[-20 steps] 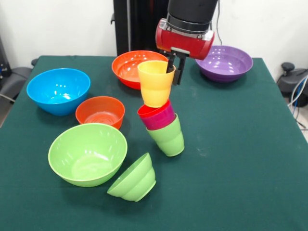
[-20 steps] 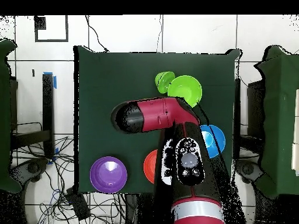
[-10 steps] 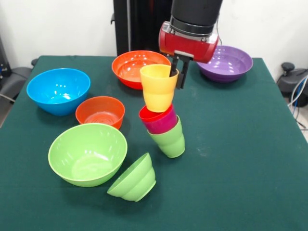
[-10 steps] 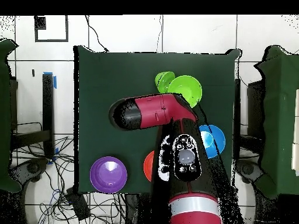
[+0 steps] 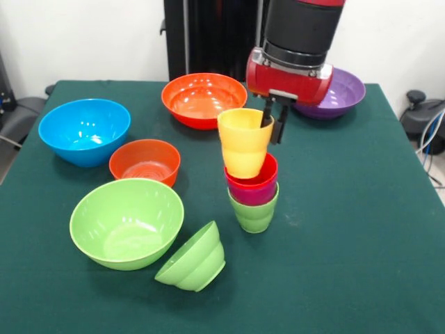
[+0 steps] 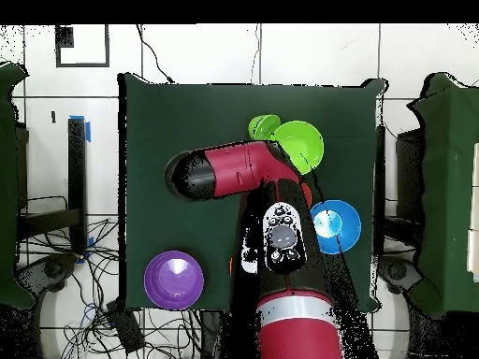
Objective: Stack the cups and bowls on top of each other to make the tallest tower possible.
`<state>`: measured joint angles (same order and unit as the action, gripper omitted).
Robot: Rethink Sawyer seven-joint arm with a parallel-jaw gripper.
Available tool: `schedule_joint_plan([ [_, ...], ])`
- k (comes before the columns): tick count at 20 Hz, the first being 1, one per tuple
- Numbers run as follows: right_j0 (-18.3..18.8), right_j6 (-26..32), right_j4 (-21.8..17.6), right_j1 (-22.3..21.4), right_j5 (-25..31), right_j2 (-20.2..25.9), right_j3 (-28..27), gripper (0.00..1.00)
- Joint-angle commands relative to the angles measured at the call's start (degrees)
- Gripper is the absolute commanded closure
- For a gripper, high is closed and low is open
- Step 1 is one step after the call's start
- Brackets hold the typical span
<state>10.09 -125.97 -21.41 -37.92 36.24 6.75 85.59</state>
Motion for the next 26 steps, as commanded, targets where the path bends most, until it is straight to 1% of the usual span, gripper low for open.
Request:
schedule_joint_plan([
  [1,-1.6,-4.8,1.1,3.8,-1.0,1.2,-4.3,1.00],
  [5,-1.5,-3.6,1.3,3.6,0.1,1.4,-5.1,1.00],
  [15,-1.5,-3.7,0.8,4.2,-1.6,1.3,-4.5,1.00],
  [20,-1.3,-3.9,0.9,3.8,-2.2,1.3,-3.3,1.00],
  [26,-2.8,-5.4,0.6,4.5,-1.5,0.2,-4.2,1.00],
])
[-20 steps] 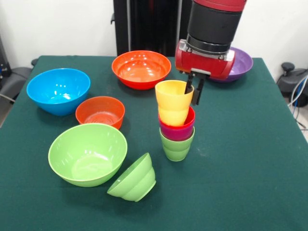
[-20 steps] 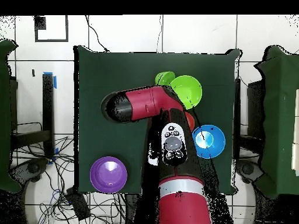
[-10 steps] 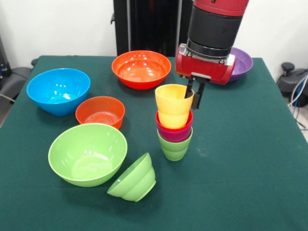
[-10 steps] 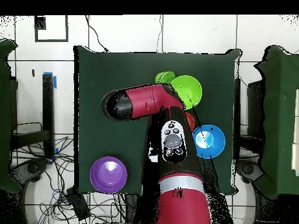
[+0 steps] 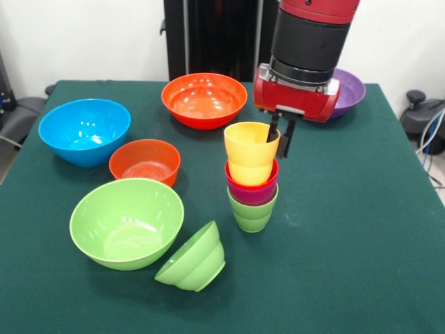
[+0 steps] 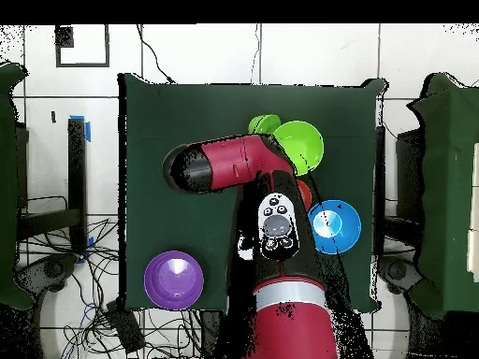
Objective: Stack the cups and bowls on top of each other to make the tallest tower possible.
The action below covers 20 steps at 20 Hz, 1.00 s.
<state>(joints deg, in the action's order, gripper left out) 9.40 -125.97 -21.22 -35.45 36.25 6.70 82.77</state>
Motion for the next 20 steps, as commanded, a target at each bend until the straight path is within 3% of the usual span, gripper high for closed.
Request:
schedule_joint_plan([
  [1,-2.2,-5.5,0.4,2.1,-1.3,0.1,-1.6,1.00],
  [13,-4.4,-7.1,1.0,3.7,-1.6,-2.2,-2.2,1.00],
  [14,-4.7,-7.7,1.8,3.8,-1.5,-2.6,-2.2,0.00],
  [20,-5.9,-7.7,1.6,4.8,-1.3,-3.6,-3.6,0.00],
])
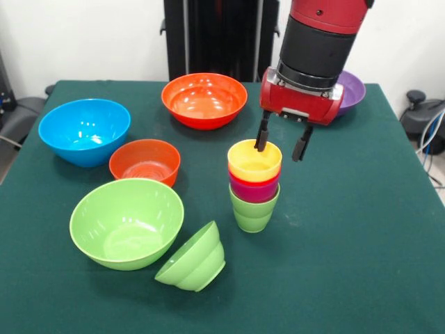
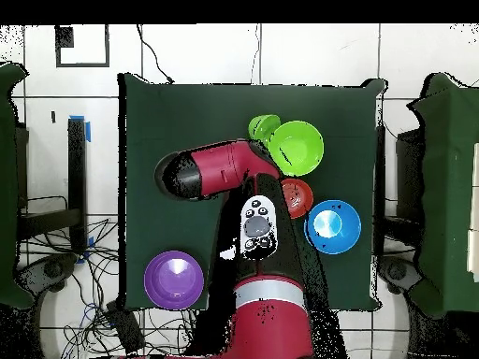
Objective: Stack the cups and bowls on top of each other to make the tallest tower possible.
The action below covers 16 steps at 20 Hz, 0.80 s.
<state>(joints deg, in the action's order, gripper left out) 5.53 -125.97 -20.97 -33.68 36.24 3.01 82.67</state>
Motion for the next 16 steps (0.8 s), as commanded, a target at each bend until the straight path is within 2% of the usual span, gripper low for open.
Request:
schedule_joint_plan([
  [1,-2.1,-7.8,1.3,3.2,-1.4,-0.1,-3.6,0.00],
  [8,-3.6,-8.7,1.6,4.7,-2.5,-1.9,-4.1,0.00],
  [16,-4.8,-8.1,2.7,4.4,-0.3,-3.0,-5.1,0.00],
])
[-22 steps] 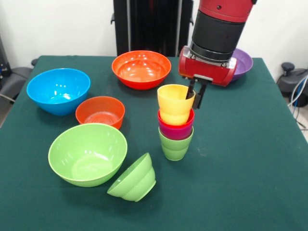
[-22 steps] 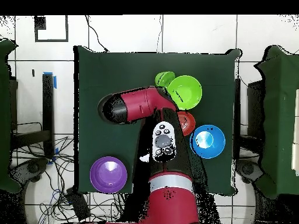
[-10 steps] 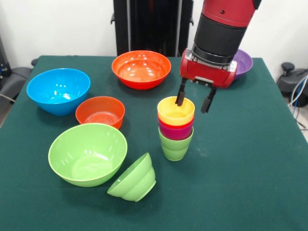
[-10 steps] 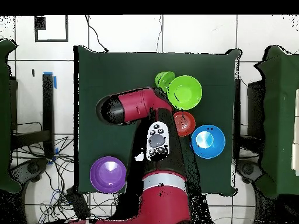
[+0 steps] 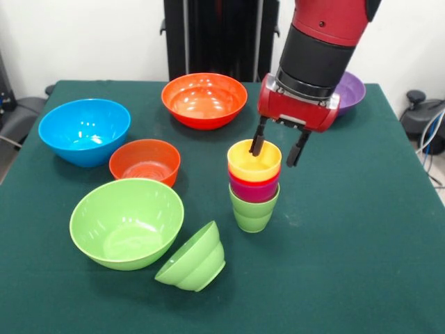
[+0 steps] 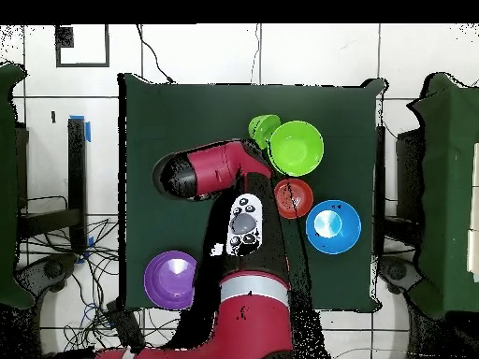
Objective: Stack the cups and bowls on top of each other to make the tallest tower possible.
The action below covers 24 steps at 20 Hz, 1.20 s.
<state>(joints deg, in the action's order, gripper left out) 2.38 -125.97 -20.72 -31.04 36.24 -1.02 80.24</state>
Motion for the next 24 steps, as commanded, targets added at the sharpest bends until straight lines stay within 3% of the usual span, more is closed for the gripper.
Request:
schedule_joint_plan([
  [1,-1.6,-7.8,2.8,1.3,0.2,1.1,-2.7,0.00],
  [13,-0.5,-4.7,8.1,-3.6,1.2,2.9,2.0,0.00],
  [20,2.8,1.1,10.9,-8.1,2.5,5.7,5.7,0.00],
  [24,4.5,3.2,10.6,-10.2,-1.4,7.2,10.3,0.00],
])
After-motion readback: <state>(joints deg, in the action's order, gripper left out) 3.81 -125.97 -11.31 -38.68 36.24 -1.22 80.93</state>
